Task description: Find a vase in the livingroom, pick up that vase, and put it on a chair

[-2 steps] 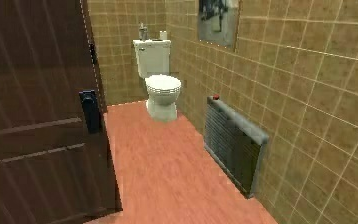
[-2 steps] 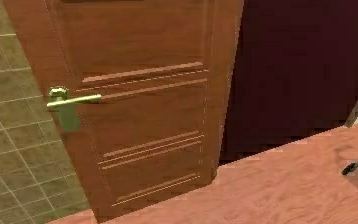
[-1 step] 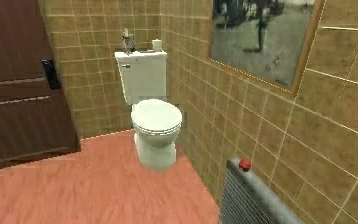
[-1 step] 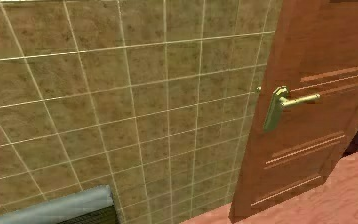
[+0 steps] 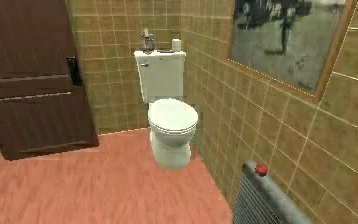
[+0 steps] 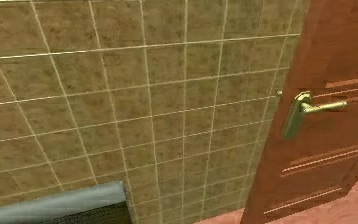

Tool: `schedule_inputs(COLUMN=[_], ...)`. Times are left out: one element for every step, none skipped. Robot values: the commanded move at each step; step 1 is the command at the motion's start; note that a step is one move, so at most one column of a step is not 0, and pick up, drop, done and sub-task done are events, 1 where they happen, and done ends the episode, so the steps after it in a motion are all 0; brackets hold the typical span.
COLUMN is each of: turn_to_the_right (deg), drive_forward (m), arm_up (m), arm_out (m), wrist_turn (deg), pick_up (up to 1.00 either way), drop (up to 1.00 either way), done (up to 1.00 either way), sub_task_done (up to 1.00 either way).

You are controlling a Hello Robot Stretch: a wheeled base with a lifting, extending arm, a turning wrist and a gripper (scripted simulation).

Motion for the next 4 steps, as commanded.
schedule_inputs(turn_to_the_right=[0.0,-45.0,-45.0,-9.0], drive_forward=[0.75,0.0,0.0,0.0], arm_up=[0.0,0.0,0.0,0.0], arm_out=[0.0,0.0,0.0,0.0], wrist_turn=[0.0,0.0,0.0,0.0], pick_up=[0.0,0.0,0.0,0.0], drop=[0.0,0.0,0.0,0.0], done=[0.0,0.0,0.0,0.0], sub_task_done=[0.0,0.0,0.0,0.0])
